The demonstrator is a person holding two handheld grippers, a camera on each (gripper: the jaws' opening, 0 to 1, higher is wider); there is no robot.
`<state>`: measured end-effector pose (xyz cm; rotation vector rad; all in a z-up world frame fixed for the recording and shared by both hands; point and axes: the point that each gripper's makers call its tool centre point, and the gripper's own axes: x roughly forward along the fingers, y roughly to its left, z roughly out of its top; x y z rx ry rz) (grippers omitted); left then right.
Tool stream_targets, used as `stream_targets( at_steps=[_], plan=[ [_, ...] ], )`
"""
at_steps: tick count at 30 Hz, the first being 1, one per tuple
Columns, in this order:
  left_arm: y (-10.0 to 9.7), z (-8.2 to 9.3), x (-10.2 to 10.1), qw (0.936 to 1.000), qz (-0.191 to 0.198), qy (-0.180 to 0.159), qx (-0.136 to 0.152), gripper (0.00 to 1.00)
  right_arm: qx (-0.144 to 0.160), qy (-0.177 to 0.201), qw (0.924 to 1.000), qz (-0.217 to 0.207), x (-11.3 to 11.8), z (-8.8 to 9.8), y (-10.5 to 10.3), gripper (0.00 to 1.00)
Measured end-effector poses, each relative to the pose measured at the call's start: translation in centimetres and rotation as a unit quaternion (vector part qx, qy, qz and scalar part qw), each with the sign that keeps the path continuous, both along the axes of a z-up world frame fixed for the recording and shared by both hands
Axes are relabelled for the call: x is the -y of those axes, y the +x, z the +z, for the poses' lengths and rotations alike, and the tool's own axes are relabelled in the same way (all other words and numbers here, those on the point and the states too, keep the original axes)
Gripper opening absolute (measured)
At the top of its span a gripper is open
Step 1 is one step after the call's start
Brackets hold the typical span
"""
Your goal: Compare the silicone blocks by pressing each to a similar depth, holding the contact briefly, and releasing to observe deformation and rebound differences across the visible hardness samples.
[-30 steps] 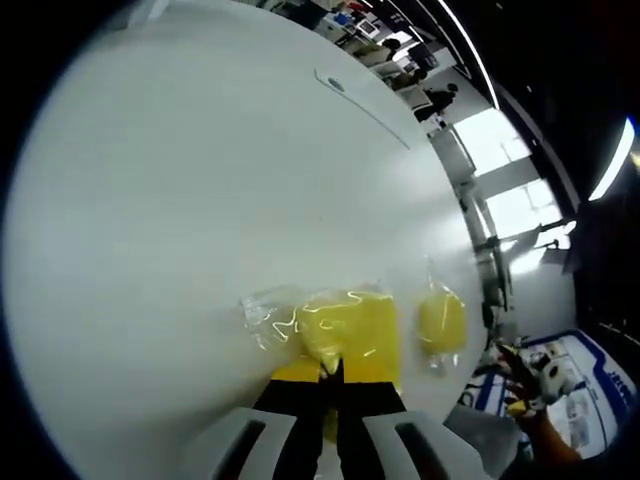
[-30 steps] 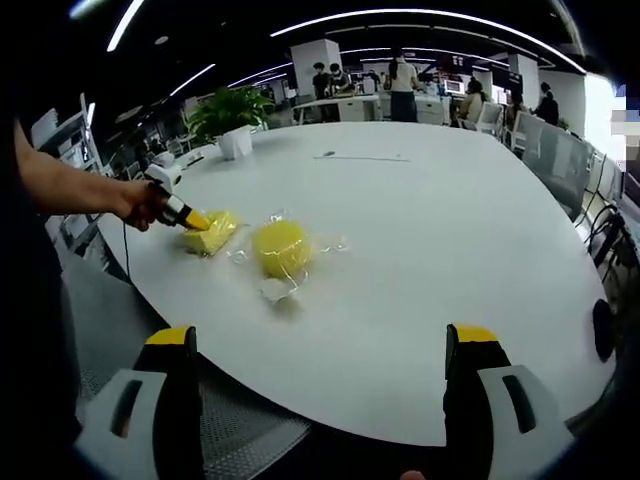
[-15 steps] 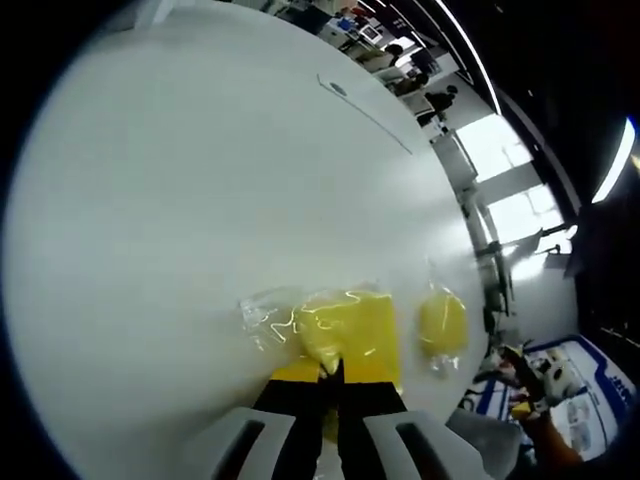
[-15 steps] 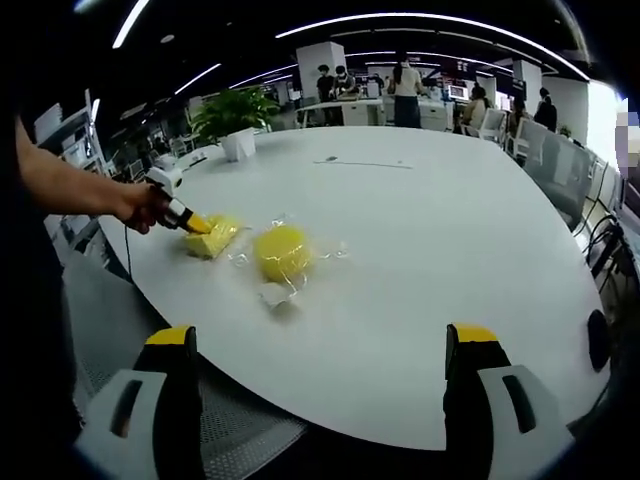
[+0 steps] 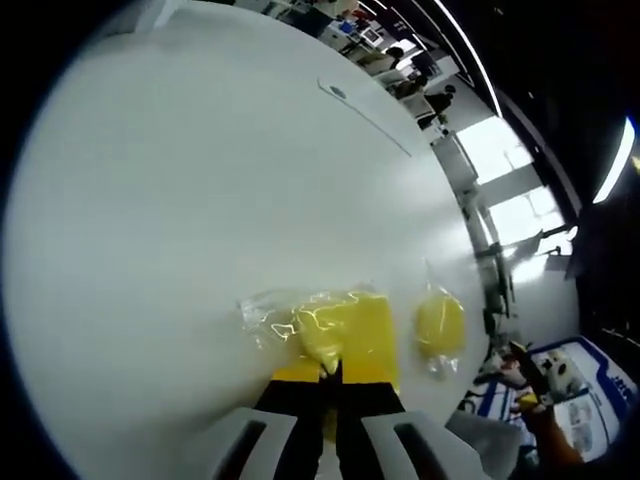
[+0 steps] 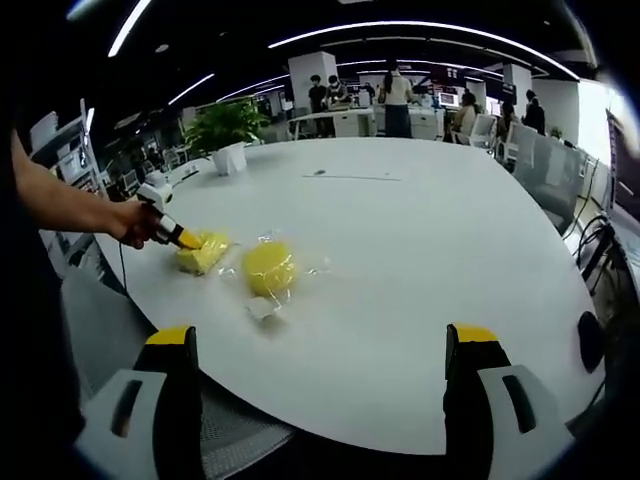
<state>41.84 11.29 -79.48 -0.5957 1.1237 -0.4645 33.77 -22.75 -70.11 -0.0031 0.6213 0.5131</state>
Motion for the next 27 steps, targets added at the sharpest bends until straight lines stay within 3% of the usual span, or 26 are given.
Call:
stream_targets(
  at_steps=[2, 4, 6, 8, 9, 13, 20, 22, 27],
  plan=[
    [0.0, 0.2, 0.1, 0.9999, -0.003, 0.003, 0.011, 0.00, 0.001, 0.004, 1.0000, -0.002, -0.1, 0.0, -0.1, 0.96],
    [0.5, 0.8, 0.2, 0.9990, -0.002, 0.000, 0.044, 0.00, -0.002, 0.000, 1.0000, 0.000, -0.1, -0.3, -0.3, 0.96],
    [1.0, 2.0, 0.6, 0.9934, -0.030, 0.007, 0.110, 0.00, 0.000, 0.002, 1.0000, 0.000, -0.2, -0.1, -0.3, 0.96],
    [1.0, 2.3, 0.3, 0.9902, -0.039, 0.040, 0.128, 0.00, 0.003, 0.003, 1.0000, -0.002, -0.3, 0.1, -0.2, 0.96],
    [1.3, 3.4, 0.8, 0.9862, -0.042, 0.021, 0.159, 0.00, 0.005, 0.005, 1.0000, -0.004, -0.4, 0.3, -0.2, 0.96],
    [2.1, 4.9, 0.6, 0.9827, -0.029, 0.016, 0.182, 0.00, 0.008, 0.003, 1.0000, 0.001, -0.8, 0.4, -0.2, 0.96],
    [3.3, 9.2, 0.9, 0.9628, -0.045, 0.024, 0.265, 0.00, 0.019, 0.021, 0.9996, -0.009, -1.1, 1.8, 0.2, 0.96],
    [3.6, 9.9, 1.0, 0.9608, -0.047, 0.021, 0.272, 0.00, 0.028, 0.051, 0.9980, -0.023, -1.2, 3.0, 0.7, 0.96],
    [4.5, 13.0, 0.7, 0.9508, -0.031, 0.004, 0.308, 0.00, 0.039, 0.050, 0.9976, -0.027, -0.7, 4.2, 1.6, 0.96]
  ],
)
